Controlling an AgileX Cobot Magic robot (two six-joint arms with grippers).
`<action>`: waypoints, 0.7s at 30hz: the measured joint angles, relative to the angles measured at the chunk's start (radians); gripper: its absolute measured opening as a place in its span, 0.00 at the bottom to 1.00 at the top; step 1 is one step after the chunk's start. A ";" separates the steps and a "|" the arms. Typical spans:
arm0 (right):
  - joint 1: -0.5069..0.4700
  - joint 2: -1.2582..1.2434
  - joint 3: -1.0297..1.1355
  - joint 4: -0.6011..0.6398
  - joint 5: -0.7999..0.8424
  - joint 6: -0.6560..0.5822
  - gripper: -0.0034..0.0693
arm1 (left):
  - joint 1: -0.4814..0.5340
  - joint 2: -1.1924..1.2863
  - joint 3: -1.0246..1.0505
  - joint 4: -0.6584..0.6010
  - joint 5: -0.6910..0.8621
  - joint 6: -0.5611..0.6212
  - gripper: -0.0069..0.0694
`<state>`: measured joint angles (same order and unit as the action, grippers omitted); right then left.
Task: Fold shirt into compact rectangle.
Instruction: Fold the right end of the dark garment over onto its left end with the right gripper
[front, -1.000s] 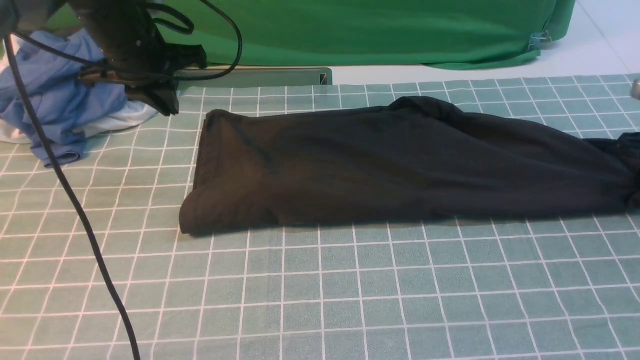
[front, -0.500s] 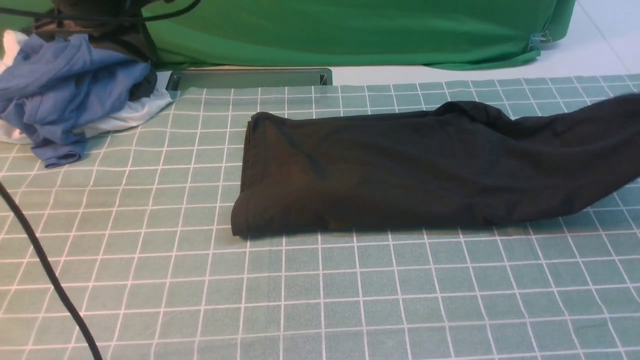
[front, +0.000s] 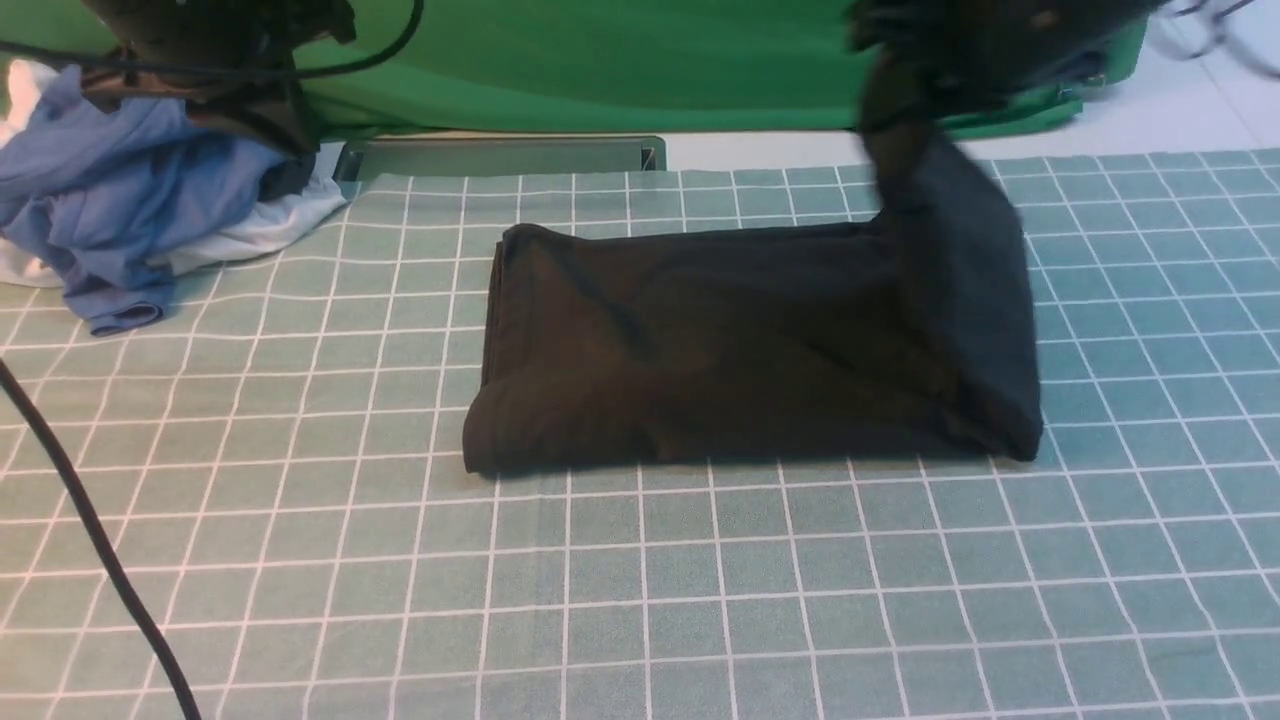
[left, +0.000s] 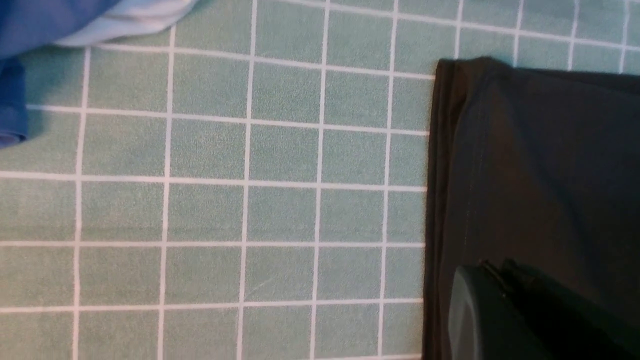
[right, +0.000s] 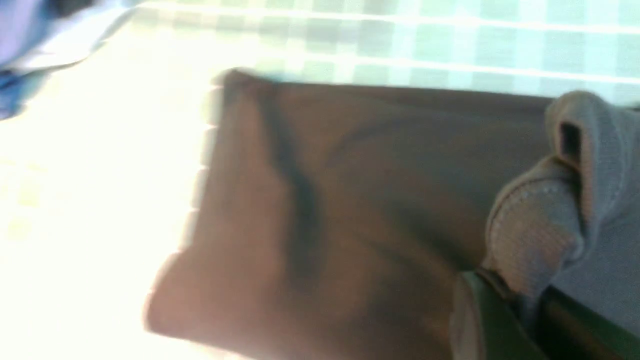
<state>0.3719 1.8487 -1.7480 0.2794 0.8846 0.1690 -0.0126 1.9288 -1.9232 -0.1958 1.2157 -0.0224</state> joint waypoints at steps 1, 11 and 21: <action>0.037 0.018 0.000 0.003 -0.030 0.006 0.14 | 0.000 0.000 0.009 0.000 -0.001 0.002 0.11; 0.291 0.230 0.000 0.028 -0.459 0.027 0.22 | 0.001 0.001 0.020 -0.049 0.002 -0.033 0.11; 0.278 0.289 0.000 0.030 -0.409 0.108 0.75 | 0.001 0.001 0.020 -0.051 0.001 -0.104 0.11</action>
<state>0.6497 2.1373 -1.7480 0.3094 0.4752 0.2774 -0.0115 1.9295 -1.9029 -0.2473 1.2167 -0.1266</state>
